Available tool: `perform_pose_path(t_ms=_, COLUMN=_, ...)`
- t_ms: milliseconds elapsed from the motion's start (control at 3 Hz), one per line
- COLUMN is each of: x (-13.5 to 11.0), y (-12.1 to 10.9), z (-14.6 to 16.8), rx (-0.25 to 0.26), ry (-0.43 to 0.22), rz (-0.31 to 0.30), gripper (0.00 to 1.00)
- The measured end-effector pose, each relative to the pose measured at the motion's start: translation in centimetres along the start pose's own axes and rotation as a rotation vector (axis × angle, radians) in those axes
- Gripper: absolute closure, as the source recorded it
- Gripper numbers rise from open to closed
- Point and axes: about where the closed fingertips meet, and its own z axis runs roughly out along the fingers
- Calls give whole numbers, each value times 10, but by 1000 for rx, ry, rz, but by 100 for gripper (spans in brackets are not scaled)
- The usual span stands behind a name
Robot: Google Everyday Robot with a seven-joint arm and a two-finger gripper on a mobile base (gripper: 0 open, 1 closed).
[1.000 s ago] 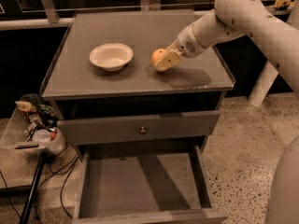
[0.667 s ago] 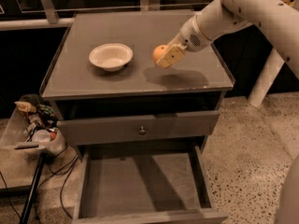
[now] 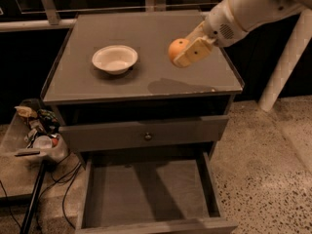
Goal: Place orange into middle drawer
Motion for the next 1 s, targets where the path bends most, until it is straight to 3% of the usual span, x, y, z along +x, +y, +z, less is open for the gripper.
perform_pose_path(t_ms=667, x=25, y=79, z=-76, rx=46, ry=-48, rz=57, gripper=100)
perform_pose_path(t_ms=1000, x=48, y=111, z=-89, rx=54, ry=-69, rz=95, gripper=100)
